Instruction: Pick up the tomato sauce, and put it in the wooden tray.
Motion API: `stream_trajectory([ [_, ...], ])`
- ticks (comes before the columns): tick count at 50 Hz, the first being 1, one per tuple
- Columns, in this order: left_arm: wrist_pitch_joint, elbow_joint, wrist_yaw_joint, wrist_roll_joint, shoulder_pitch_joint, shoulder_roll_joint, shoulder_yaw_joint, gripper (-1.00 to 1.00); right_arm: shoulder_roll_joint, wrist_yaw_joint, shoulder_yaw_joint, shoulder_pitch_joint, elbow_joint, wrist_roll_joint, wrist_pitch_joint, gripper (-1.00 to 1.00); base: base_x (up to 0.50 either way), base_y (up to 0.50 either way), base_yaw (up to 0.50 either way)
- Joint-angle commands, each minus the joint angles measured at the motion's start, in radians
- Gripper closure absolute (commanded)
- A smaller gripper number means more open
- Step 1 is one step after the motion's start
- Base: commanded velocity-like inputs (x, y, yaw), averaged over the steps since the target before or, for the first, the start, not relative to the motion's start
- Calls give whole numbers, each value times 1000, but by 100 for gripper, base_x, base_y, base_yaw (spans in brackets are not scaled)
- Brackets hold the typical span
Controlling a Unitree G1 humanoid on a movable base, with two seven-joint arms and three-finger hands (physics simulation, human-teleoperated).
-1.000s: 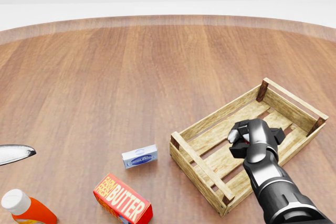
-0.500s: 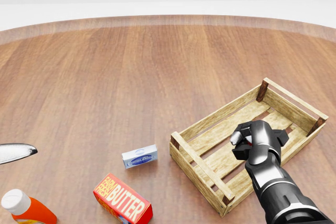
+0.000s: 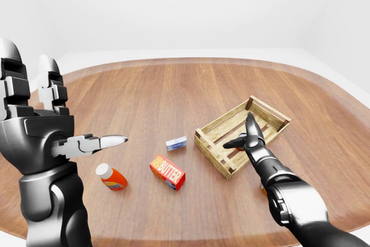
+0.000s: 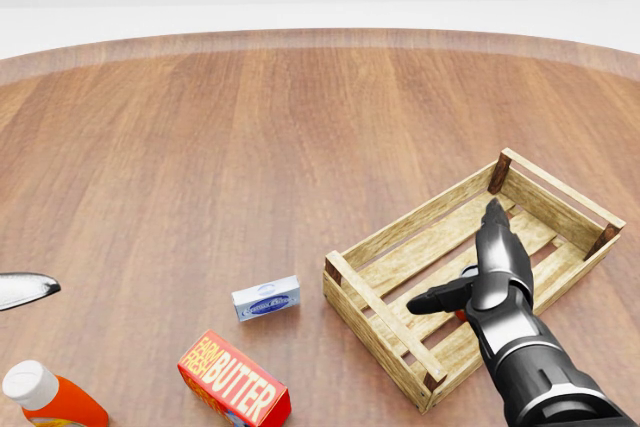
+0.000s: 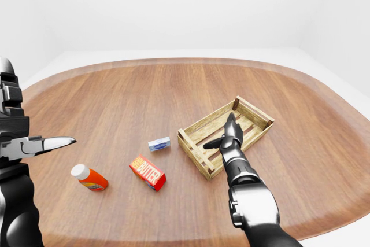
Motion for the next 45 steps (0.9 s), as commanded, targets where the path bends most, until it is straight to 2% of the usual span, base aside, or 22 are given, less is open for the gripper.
stream_trajectory([
  [1,0,-6,1,-5,4,0,2,-100,2,3,2,-2,-4,1,0,-100,0,0,0],
  [20,0,-10,4,-12,0,3,9,-100,-12,28,1,-21,-74,13,0,-100,0,0,0],
  [31,0,-3,7,2,0,-2,-10,-100,-33,251,13,31,-628,-71,0,-100,0,0,0],
  [45,0,-18,-2,6,8,-6,-6,-100,-30,457,6,74,-1109,-184,0,-100,0,0,0],
])
